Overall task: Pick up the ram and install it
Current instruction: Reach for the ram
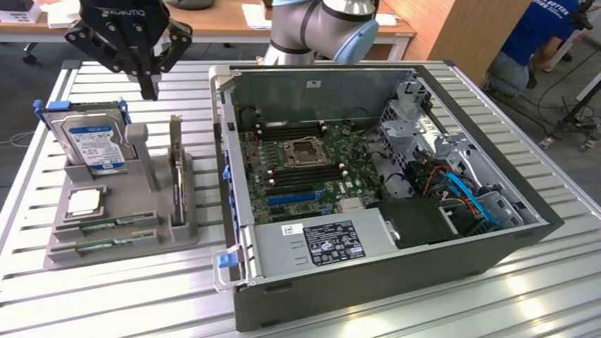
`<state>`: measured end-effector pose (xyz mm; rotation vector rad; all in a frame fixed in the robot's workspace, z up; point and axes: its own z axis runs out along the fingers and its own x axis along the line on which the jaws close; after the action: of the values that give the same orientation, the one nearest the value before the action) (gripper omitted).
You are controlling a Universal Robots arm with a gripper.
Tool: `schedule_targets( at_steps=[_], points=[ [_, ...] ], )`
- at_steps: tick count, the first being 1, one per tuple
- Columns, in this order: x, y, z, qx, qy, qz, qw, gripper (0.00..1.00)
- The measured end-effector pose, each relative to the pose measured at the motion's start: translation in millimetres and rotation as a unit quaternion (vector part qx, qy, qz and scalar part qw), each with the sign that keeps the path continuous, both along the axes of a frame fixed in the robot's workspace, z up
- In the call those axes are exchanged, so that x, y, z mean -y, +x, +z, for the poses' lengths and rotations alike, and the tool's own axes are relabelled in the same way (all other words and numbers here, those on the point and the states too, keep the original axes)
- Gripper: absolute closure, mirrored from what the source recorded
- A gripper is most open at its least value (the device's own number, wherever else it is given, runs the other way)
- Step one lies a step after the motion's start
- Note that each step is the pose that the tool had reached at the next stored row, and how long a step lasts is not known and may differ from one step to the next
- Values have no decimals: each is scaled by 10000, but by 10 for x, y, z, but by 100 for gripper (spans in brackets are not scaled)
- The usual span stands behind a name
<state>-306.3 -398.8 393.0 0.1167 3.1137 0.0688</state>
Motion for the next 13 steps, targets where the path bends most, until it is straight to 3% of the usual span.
schedule_targets(
  at_steps=[13],
  points=[
    [0, -213, 0, 0, 0, 0, 10000, 91]
  ],
)
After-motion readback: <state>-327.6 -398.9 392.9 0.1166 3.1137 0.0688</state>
